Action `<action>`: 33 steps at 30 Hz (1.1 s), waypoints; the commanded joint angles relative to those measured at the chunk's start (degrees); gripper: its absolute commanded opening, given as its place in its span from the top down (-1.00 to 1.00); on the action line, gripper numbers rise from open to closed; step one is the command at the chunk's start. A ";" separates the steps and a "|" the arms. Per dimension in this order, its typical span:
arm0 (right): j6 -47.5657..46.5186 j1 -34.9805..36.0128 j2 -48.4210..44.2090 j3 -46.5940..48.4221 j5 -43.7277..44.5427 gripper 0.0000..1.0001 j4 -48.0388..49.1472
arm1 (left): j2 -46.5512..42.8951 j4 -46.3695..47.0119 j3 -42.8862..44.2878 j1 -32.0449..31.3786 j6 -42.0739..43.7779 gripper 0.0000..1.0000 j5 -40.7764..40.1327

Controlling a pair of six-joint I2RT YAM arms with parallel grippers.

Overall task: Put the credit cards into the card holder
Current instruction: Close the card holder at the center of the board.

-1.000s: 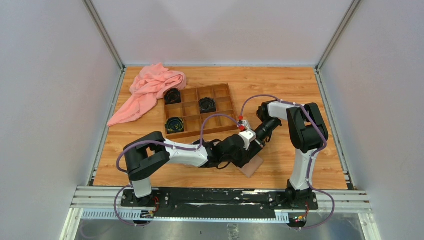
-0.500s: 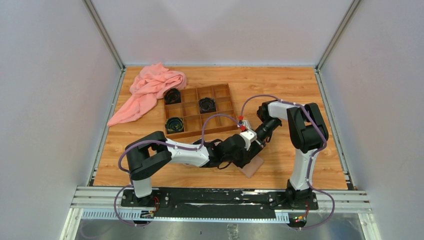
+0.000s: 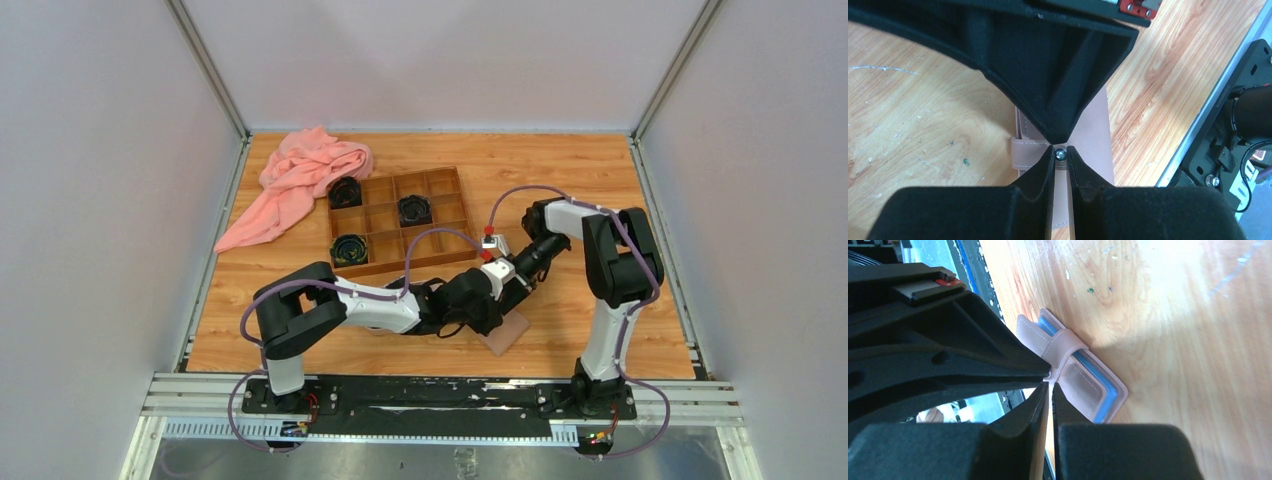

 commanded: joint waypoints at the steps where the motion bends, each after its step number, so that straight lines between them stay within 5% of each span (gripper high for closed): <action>1: -1.88 -4.02 -5.17 -0.15 1.05 0.79 0.25 | 2.49 -1.83 0.11 -0.26 -0.45 0.77 0.52; 12: -16.43 -10.99 -22.88 -5.97 0.54 0.79 0.08 | 2.15 -1.77 -0.36 -0.34 -0.73 0.77 0.26; 20: -43.34 -10.44 -36.19 -18.99 -2.59 0.94 1.63 | 2.65 -1.78 -0.45 -0.27 -0.84 0.85 0.34; 33: -35.03 1.05 -45.13 -32.05 7.13 0.99 23.64 | 3.38 -1.86 -0.88 -0.52 -1.57 1.00 0.17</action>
